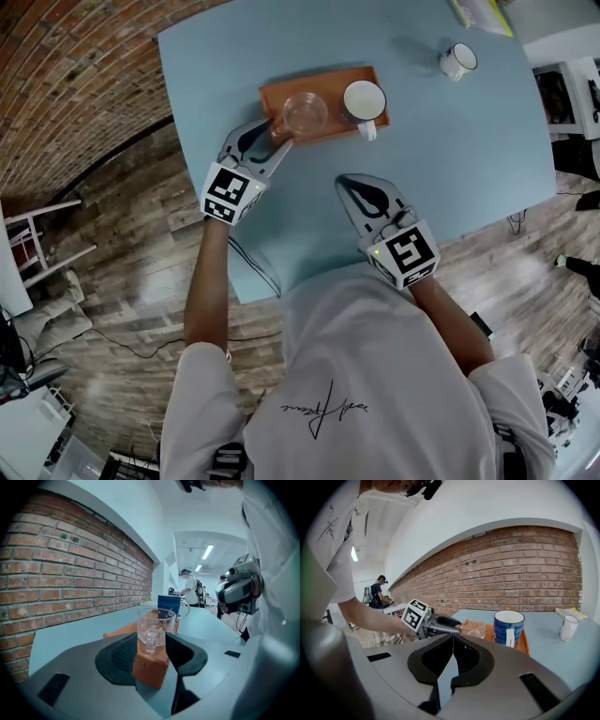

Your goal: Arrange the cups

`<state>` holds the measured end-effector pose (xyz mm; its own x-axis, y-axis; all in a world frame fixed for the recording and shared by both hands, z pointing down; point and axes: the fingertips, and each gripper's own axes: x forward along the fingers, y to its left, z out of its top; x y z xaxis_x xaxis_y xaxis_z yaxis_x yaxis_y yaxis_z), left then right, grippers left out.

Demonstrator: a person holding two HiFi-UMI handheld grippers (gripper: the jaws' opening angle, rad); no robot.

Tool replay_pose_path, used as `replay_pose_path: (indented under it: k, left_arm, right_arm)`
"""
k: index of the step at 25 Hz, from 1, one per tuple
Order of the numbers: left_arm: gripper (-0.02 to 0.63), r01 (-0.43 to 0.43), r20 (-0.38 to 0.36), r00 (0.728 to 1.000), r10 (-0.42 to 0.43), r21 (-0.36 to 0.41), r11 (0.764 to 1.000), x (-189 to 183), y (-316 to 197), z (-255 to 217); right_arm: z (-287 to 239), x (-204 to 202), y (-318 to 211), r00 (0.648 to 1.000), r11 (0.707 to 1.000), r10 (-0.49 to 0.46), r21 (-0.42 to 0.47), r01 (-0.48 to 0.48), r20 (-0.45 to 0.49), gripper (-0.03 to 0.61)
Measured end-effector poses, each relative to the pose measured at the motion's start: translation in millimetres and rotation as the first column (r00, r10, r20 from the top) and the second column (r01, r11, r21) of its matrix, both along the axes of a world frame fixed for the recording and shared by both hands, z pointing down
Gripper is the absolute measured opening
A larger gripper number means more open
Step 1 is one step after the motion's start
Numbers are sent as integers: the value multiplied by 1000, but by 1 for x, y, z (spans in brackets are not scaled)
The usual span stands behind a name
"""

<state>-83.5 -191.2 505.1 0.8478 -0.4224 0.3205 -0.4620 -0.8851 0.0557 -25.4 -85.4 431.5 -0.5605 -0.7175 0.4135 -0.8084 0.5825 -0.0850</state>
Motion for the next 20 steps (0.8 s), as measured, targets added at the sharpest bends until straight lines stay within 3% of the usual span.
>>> replay_pose_path:
  k: [6, 12, 20]
  left_arm:
    - [169, -52, 32, 998, 51, 24, 998, -4, -2, 2]
    - [165, -86, 4, 996, 86, 19, 996, 6, -1, 5]
    - [63, -84, -30, 996, 85, 35, 996, 6, 1, 3]
  right_arm:
    - [7, -6, -1, 1000, 1000, 2, -18, -2, -1, 23]
    - [13, -6, 0, 1000, 999, -4, -45, 3, -9, 23]
    - [22, -11, 0, 1000, 997, -24, -69, 23, -17, 23]
